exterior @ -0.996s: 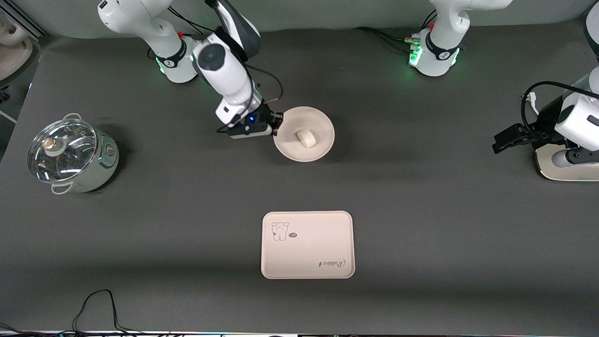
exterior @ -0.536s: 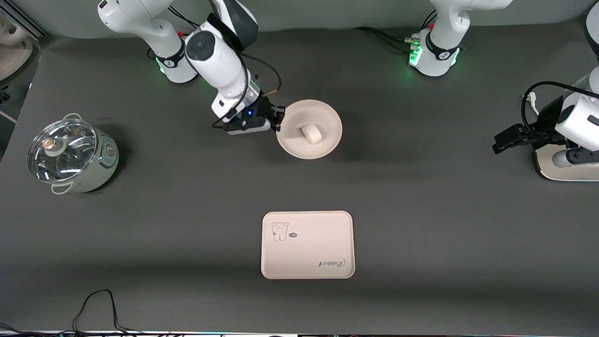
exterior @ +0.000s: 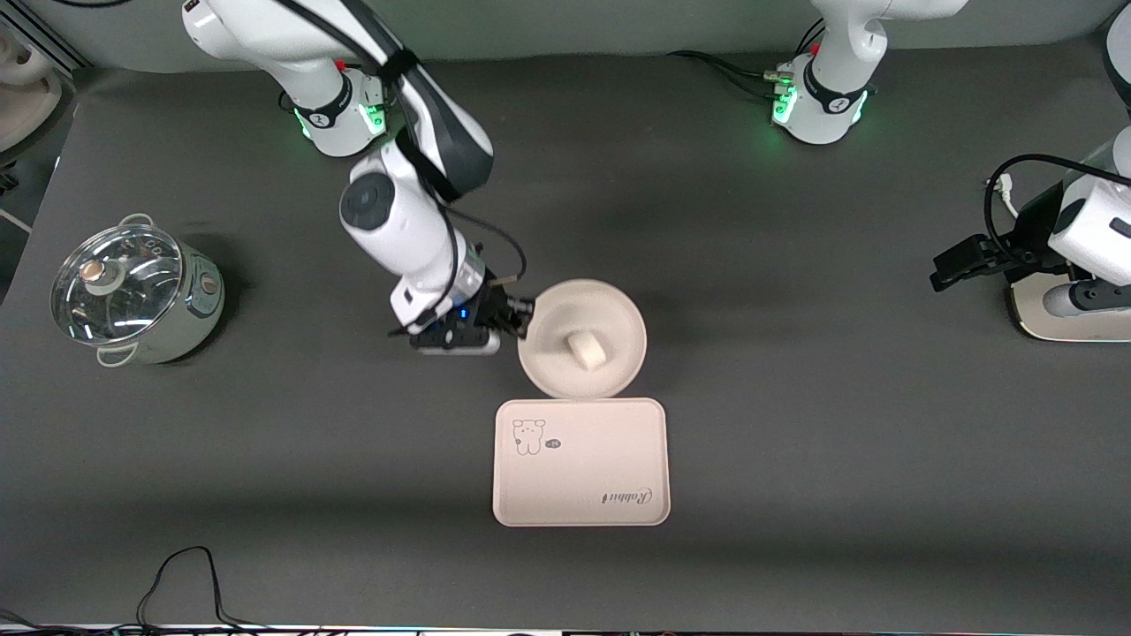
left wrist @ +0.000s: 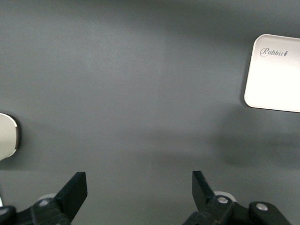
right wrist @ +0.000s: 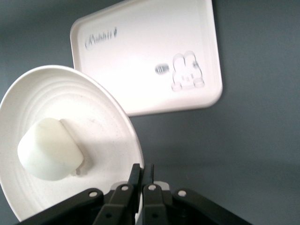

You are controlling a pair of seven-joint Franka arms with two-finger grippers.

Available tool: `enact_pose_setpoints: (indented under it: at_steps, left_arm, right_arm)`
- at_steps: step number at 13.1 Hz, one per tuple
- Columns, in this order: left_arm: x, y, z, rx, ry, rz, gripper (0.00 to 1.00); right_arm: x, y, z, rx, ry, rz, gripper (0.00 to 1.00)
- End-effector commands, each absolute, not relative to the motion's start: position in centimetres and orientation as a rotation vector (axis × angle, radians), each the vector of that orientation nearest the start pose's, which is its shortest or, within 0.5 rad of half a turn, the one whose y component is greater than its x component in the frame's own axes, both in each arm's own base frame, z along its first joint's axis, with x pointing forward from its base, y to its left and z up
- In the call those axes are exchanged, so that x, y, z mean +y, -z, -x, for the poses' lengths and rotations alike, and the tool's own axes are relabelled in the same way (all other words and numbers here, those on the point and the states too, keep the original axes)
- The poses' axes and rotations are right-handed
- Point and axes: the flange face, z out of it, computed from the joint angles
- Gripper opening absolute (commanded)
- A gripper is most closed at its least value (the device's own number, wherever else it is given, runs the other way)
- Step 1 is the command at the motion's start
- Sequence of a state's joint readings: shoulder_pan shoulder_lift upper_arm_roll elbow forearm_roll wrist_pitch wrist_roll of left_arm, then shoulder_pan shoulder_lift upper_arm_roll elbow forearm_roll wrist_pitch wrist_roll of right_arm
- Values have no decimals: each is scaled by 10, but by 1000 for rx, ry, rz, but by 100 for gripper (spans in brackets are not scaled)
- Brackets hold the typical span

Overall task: Place bun in plate and plate on tray
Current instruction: 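Carry the plate with the right gripper onto the rabbit tray, then lower the plate onto the tray and open the right gripper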

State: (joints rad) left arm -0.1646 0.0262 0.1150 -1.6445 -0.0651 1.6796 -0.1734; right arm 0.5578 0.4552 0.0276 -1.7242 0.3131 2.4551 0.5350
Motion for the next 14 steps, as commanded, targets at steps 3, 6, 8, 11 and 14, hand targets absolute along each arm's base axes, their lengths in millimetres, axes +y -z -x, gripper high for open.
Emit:
enact_pose_setpoints:
  at_steps: [3, 6, 8, 11, 14]
  left_arm:
    - [-38, -591, -572, -143, 51, 3156, 100]
    - [-28, -591, -572, 60, 53, 3155, 100]
    - [-29, -592, -572, 78, 58, 3147, 100]
    - [-32, -593, -572, 93, 61, 3142, 100]
    - [-30, -593, -572, 89, 58, 3142, 100]
  right_arm:
    - [395, -337, -667, 240, 124, 2739, 0]
    - [389, -325, -695, 263, 166, 2722, 0]
    - [389, -306, -699, 262, 160, 2728, 0]
    - [387, -257, -699, 288, 143, 2748, 0]
    - [385, -218, -700, 308, 173, 2749, 0]
